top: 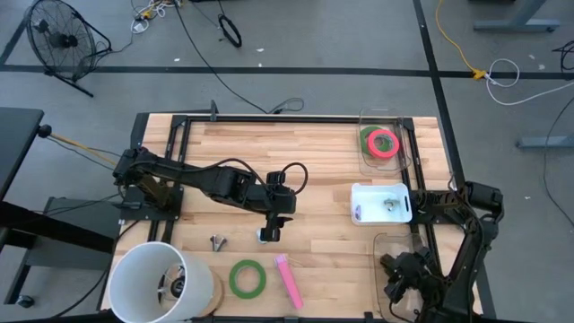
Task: Pick and place Stapler, Stapler remover, tape
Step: Put the black stapler into the bottom transparent bin, then put the light blue staple remover into the white bin
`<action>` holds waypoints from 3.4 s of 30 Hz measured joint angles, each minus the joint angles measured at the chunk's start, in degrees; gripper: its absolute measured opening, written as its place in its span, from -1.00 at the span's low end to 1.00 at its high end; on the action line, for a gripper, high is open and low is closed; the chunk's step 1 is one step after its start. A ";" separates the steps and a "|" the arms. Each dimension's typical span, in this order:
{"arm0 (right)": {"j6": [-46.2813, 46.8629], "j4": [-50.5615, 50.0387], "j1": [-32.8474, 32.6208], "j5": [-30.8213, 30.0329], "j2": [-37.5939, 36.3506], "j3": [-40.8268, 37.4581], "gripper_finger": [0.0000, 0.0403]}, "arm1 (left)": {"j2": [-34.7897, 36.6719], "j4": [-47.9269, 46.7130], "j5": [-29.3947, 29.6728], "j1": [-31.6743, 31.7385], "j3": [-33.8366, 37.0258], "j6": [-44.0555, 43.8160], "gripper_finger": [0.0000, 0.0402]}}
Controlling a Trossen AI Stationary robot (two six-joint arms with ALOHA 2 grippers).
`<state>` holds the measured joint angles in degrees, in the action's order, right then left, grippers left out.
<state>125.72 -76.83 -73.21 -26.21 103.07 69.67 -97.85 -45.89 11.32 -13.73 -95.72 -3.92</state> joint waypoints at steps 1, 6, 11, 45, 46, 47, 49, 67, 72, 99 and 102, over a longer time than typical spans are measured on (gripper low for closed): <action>0.31 -0.21 0.00 0.18 0.00 0.00 0.53 | 0.01 0.00 0.01 -0.01 0.00 0.00 -0.02; 0.47 -1.37 0.00 0.31 -0.26 0.00 0.65 | -0.02 0.02 -0.01 -0.01 0.02 0.00 -0.02; -0.21 -2.79 0.00 0.21 -3.33 0.02 0.55 | -0.02 0.01 0.01 -0.01 0.02 0.03 -0.02; -71.41 34.26 18.05 -38.40 -24.44 0.09 0.34 | -0.08 5.98 -8.69 -2.73 30.47 -10.09 -0.02; -71.76 34.28 18.48 -38.38 -24.44 0.09 0.34 | -0.08 7.95 -8.64 -2.95 31.38 -9.19 -0.02; -72.03 34.35 18.85 -38.33 -24.44 0.09 0.34 | -0.08 9.68 -8.62 -3.25 32.20 -8.44 -0.02; -72.24 34.38 19.48 -37.96 -24.44 0.09 0.34 | -0.08 13.37 -8.54 -3.94 33.69 -6.67 -0.02; -72.24 34.48 20.26 -37.21 -24.44 0.09 0.34 | -2.21 22.61 -4.05 -3.81 37.13 -2.89 -0.02; -72.27 34.68 20.26 -37.21 -24.43 0.09 0.34 | -5.58 23.67 -4.08 -3.85 37.09 -2.85 -0.02; -72.27 34.96 21.20 -35.79 -22.91 0.07 0.34 | 0.31 27.06 2.58 -5.20 24.65 5.29 -0.83; -72.59 34.94 22.15 -35.79 -21.60 0.07 0.34 | 3.03 32.40 0.11 -5.77 22.08 10.47 -0.83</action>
<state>53.13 -41.89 -51.06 -62.00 81.47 69.73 -94.82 -13.49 11.43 -19.50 -73.64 6.54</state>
